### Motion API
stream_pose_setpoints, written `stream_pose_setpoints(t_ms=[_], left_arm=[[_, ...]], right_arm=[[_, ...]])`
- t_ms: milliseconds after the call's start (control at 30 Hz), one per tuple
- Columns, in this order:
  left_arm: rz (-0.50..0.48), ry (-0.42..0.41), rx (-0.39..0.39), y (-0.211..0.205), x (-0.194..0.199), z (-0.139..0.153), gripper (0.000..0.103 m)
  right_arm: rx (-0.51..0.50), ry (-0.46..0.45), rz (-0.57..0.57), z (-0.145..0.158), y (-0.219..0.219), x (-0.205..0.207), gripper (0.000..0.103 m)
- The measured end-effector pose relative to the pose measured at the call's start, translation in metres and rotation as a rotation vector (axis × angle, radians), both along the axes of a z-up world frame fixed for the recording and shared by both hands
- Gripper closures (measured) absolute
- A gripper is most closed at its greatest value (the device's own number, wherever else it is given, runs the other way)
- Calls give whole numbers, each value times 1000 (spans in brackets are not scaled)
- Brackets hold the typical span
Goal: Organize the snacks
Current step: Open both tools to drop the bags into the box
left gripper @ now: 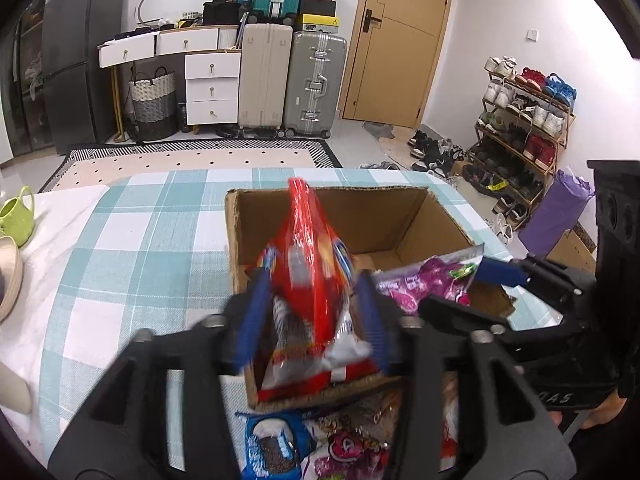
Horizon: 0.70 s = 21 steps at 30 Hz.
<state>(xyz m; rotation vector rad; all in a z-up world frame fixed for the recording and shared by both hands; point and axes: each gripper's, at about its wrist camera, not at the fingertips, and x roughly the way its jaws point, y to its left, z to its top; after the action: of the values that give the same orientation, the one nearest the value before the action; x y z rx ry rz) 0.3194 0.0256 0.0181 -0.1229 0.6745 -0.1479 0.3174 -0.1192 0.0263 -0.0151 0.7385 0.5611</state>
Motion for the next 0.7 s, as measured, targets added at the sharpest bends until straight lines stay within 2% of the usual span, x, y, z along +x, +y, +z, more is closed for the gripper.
stream_pose_setpoints(t_ms=[67, 100, 133, 167, 233, 333, 700], left_arm=[[-2, -4, -13, 3, -6, 2, 36], [-3, -6, -15, 4, -10, 3, 32], [-1, -8, -13, 5, -15, 5, 22], [0, -13, -12, 7, -20, 7, 20], [-1, -24, -5, 8, -32, 10, 17], [20, -36, 3, 13, -49, 16, 1], [70, -14, -8, 29, -100, 17, 1]], right_arm=[[20, -5, -9, 3, -7, -5, 20], [35, -1, -2, 4, -10, -8, 17], [39, -2, -11, 4, -13, -12, 11], [34, -11, -29, 5, -16, -16, 3], [41, -25, -44, 8, -22, -23, 1], [49, -20, -63, 9, -29, -34, 1], [56, 16, -93, 2, -51, -63, 1]])
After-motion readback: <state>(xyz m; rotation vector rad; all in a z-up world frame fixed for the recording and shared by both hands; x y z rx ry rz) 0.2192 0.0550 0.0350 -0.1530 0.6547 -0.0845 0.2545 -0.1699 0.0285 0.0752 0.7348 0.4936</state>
